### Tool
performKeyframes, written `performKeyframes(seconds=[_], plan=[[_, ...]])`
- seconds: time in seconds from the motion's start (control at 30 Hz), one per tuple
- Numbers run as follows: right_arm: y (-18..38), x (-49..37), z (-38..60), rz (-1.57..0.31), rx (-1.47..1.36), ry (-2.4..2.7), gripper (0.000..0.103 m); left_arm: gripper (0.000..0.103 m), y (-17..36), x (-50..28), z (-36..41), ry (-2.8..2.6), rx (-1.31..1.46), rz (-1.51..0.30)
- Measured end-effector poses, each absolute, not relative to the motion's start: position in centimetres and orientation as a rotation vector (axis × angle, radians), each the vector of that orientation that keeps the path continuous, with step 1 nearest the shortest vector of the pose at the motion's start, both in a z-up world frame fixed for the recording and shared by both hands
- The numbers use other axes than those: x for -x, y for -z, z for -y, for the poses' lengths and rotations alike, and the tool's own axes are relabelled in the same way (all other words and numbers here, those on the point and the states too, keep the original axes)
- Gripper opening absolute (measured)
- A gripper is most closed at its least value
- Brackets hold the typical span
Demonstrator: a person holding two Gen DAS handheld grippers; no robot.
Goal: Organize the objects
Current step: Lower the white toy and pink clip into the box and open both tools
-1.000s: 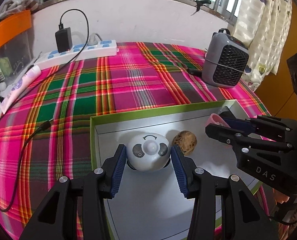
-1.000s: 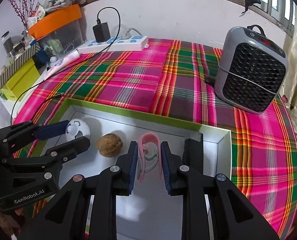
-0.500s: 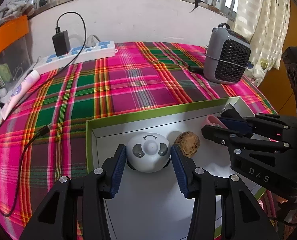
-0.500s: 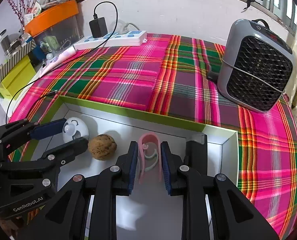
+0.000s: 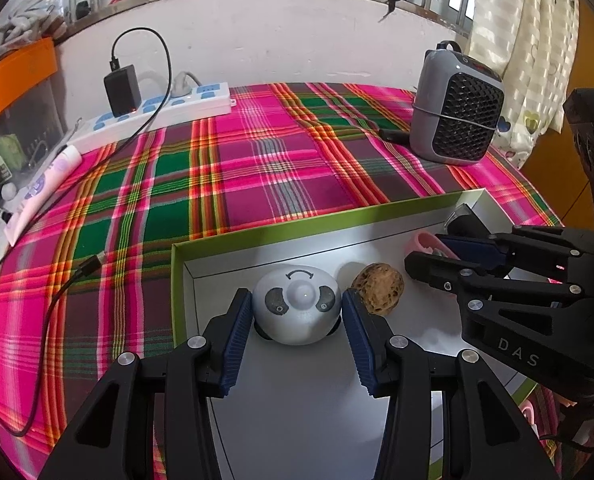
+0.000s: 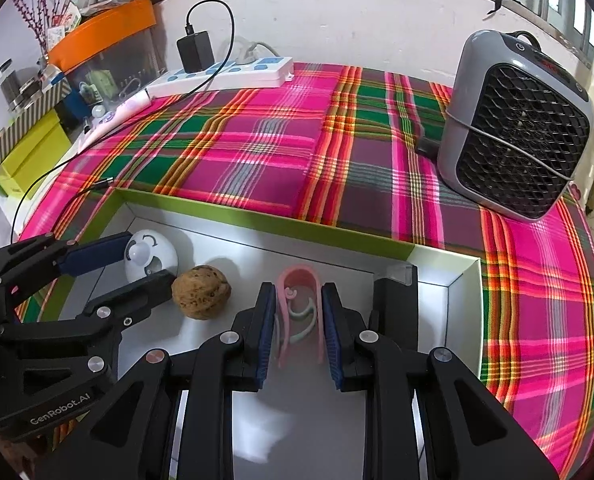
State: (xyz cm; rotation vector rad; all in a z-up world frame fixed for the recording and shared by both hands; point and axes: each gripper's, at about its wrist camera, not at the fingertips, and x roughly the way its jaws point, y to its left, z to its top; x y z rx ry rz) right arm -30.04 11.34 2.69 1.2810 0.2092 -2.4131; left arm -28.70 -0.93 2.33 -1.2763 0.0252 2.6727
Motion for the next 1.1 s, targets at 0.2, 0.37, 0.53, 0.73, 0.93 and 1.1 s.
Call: performKeyframes(seconds=[0.2, 0.37, 0.53, 0.73, 0.93, 1.1], plan=[[-2.63, 30.08, -11.34, -0.21, -1.281, 2.418, 0.025, 0.045, -2.33, 28.7, 0.91, -2.672, 1.276, -0.025], [-2.64, 30.12, -11.36, -0.21, -1.282, 2.418, 0.025, 0.045, -2.34, 28.73, 0.9, -2.672, 1.276, -0.023], [-2.62, 30.16, -11.38, -0.203, -1.28, 2.415, 0.025, 0.045, -2.32, 28.74, 0.9, -2.672, 1.276, -0.021], [-2.85, 30.14, -11.46, -0.194, -1.269, 2.425, 0.036, 0.045, -2.33, 28.7, 0.9, -2.672, 1.278, -0.017], [-2.92, 29.89, -11.39, -0.201, -1.267, 2.433, 0.036, 0.045, -2.32, 28.6, 0.9, -2.673, 1.278, -0.013], [-3.13, 29.78, -11.59, -0.194, -1.265, 2.447, 0.036, 0.045, -2.48, 28.39, 1.13, -2.679, 1.277, -0.001]])
